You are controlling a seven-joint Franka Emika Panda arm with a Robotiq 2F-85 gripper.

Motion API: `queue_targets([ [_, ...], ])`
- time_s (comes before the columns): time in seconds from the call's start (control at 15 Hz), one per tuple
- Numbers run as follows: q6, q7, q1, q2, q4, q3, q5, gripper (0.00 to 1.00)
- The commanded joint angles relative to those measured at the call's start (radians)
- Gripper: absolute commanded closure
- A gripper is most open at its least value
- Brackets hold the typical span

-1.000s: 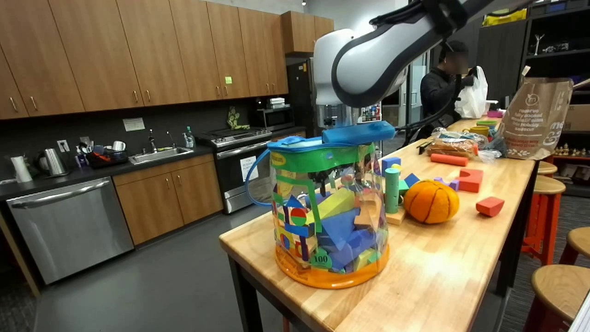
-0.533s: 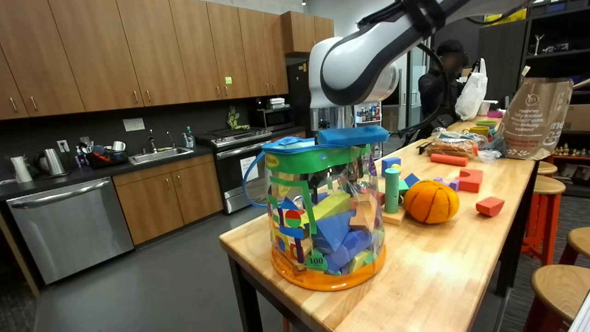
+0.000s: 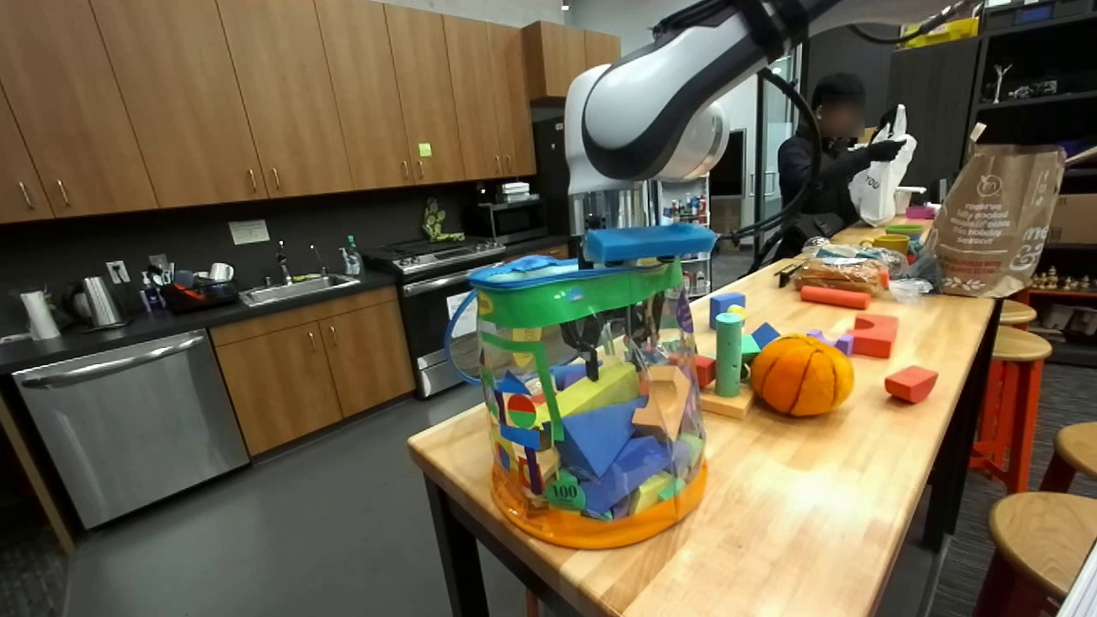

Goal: Remove one yellow block from the toy bag

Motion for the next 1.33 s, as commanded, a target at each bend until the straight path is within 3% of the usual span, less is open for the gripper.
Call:
queue_targets([
  [0.0, -0.027, -0.006, 0.007, 0.012, 0.025, -0.010, 0.002, 0.70],
  [0.4, -0.004, 0.018, 0.002, -0.021, 0.019, -0.017, -0.046, 0.93],
  [0.67, 0.013, 0.036, -0.001, -0.051, 0.021, -0.021, -0.101, 1.00],
  [1.13, 0.009, 0.038, -0.012, -0.113, 0.032, -0.018, -0.177, 1.00],
  [1.2, 0.007, 0.030, -0.013, -0.117, 0.034, -0.018, -0.173, 0.74],
  [1.27, 0.021, 0.037, -0.012, -0.093, 0.035, -0.015, -0.159, 0.99],
])
